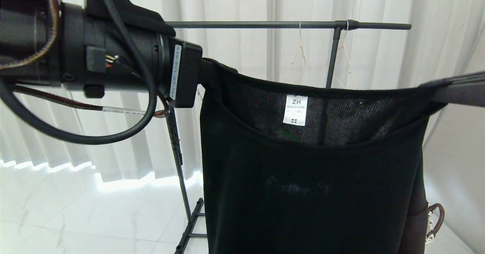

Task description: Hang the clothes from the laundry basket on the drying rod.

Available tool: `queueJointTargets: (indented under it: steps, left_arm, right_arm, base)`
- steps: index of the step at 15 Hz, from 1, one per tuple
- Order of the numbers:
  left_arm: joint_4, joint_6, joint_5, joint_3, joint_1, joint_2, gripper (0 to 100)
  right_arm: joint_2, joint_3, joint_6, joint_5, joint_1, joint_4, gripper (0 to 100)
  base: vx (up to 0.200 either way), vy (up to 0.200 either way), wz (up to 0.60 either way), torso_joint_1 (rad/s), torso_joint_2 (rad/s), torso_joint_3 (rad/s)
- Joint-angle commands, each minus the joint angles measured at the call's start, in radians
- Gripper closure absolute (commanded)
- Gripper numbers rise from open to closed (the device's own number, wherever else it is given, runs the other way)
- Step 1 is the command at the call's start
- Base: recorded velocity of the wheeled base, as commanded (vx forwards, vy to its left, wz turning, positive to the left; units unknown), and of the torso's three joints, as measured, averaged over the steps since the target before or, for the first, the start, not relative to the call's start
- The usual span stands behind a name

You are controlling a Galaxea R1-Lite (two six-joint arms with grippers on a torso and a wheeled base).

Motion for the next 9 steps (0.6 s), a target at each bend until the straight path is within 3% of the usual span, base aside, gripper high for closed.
queueJointTargets:
  steps: [1,5,9]
  left_arm:
    - [0.007,0.003,0.004,0.116,-0.032,-0.155,100]
    - [0.046,0.005,0.006,0.288,-0.113,-0.346,100]
    - [0.045,0.012,0.012,0.343,-0.237,-0.419,100]
  right_arm:
    - [0.056,-0.003,-0.001,0.002,-0.089,-0.087,100]
    - [0.193,-0.072,-0.003,0.003,-0.124,-0.25,100]
    - [0.296,-0.193,-0.007,0.003,-0.102,-0.261,100]
  base:
    - [0.0,0.0,0.0,0.0,0.0,0.0]
    - [0.0,0.0,0.0,0.0,0.0,0.0]
    - [0.0,0.0,0.0,0.0,0.0,0.0]
